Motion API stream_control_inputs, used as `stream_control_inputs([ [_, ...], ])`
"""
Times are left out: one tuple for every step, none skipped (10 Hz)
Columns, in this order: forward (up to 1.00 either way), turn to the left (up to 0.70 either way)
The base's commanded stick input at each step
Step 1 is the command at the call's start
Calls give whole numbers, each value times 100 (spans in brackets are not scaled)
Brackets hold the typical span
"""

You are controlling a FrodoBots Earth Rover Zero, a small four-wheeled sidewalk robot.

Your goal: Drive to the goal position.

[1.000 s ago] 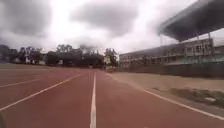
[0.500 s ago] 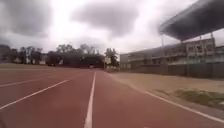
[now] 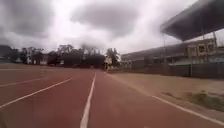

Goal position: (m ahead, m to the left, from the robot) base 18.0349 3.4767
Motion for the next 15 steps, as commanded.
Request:
stream_control_inputs([
  [70,0],
  [70,0],
  [70,0],
  [70,35],
  [70,35],
  [70,31],
  [70,14],
  [70,0],
  [70,0],
  [70,0],
  [70,0],
  [70,0],
  [70,0],
  [70,0],
  [70,0],
])
